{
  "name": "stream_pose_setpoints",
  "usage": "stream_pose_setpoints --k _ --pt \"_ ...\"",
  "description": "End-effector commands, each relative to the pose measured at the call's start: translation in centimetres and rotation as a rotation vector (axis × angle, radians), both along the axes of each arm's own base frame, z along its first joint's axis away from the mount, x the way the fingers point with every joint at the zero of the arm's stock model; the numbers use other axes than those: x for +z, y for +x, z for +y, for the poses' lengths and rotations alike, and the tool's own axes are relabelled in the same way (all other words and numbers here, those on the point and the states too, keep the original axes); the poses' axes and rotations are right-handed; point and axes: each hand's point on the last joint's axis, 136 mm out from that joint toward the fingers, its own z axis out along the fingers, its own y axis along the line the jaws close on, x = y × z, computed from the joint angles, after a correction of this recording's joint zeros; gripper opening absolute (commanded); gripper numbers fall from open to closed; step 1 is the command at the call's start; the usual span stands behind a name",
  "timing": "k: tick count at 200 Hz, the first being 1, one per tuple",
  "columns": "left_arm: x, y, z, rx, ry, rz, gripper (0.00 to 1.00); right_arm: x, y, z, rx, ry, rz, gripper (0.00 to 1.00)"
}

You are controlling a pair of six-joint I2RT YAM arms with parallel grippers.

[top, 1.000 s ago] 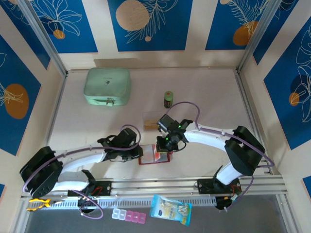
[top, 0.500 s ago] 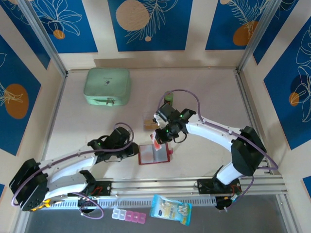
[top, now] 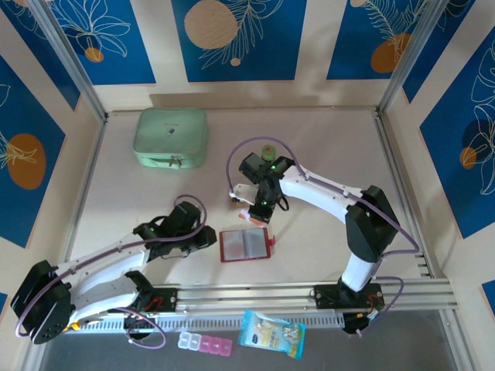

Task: Take the credit cards out of the card holder

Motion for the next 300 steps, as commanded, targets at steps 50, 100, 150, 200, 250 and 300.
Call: stream_pose_setpoints --k 50,100,150,200,250,300 --pt "-0.6 -0.3 1.1 0.017 0.020 0.022 0.27 3.4 6.4 0.3 0.178 0.065 -0.091 0.00" --pt "-0.5 0.0 1.1 0.015 0.028 0.029 0.27 4.6 10.4 1.4 0.203 0.114 -0.126 0.00" --pt "-0.5 0.2 1.2 0.019 0.031 0.034 0.28 4.3 12.4 2.2 0.218 0.138 -0.125 0.00" --pt "-0.5 0.1 1.7 0.019 0.047 0.041 0.28 2.5 12.1 2.6 0.259 0.143 -0.071 0.00" --pt "-0.5 0.2 2.1 0.033 0.053 0.040 0.29 0.3 11.2 2.5 0.292 0.134 -0.006 0.00" --pt "-0.5 0.0 2.7 0.040 0.060 0.041 0.30 -1.4 10.9 2.7 0.302 0.139 0.047 0.01"
